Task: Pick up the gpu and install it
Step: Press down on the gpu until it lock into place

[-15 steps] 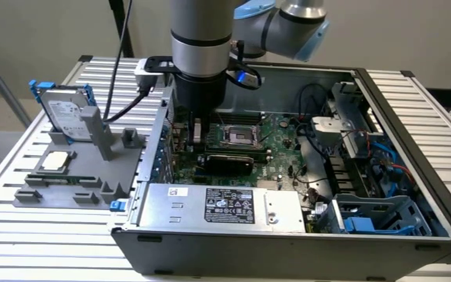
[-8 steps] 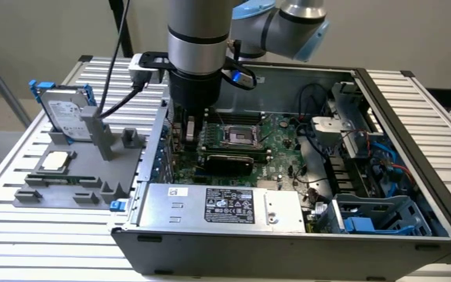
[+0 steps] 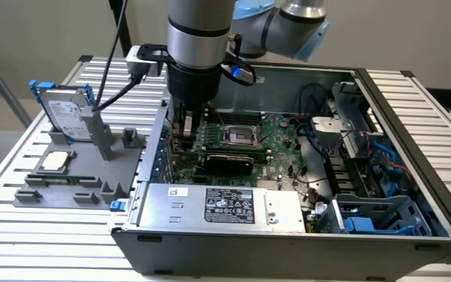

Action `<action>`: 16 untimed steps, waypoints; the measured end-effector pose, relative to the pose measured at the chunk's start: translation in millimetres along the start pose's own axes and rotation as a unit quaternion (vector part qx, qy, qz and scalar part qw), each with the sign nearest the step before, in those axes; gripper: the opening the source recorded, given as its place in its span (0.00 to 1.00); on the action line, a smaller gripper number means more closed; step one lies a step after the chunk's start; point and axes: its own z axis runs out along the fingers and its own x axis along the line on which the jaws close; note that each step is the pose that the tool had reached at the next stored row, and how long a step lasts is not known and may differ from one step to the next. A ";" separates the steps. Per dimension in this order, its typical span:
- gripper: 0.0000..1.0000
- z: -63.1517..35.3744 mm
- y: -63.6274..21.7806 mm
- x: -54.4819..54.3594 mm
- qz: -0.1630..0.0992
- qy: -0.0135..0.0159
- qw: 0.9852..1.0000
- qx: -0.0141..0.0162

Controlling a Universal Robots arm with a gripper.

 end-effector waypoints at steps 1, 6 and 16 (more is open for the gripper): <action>0.11 -0.2 0.0 -0.1 0.000 0.000 1.000 -0.005; 0.11 -1.4 0.2 -0.5 0.000 0.000 1.000 -0.026; 0.11 -2.9 0.4 -2.1 -0.001 0.000 0.998 -0.056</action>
